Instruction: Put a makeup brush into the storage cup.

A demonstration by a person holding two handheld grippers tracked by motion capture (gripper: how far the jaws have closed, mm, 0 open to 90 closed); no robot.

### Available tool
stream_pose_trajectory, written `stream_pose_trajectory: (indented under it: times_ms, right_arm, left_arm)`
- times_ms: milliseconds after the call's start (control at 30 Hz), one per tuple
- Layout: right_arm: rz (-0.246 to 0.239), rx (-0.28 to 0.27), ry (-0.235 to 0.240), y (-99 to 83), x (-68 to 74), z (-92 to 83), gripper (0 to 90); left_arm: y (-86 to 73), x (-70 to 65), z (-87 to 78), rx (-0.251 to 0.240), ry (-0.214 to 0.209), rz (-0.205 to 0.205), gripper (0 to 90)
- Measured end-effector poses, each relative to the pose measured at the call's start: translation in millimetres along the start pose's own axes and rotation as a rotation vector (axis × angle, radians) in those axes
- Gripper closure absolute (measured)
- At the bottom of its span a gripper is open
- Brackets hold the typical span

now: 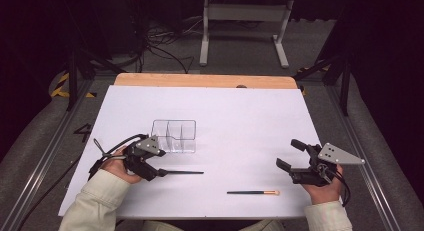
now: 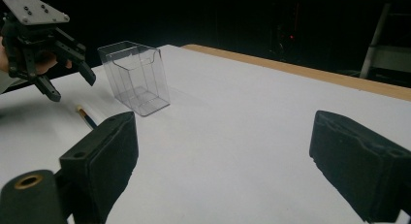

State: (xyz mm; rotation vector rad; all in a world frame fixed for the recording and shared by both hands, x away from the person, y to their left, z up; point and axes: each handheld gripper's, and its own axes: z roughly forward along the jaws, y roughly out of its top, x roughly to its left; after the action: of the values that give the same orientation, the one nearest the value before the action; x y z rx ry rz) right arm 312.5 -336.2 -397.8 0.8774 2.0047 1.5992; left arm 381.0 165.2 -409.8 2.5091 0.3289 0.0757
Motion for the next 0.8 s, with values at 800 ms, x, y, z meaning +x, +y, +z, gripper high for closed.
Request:
stream_pose_trajectory:
  times_ms: [800]
  right_arm:
    - [-0.007, -0.008, 0.065, -2.0, -2.3, 2.9, 16.2]
  left_arm:
    - [3.7, 1.3, 22.2, 0.147, -0.048, 0.007, 51.7]
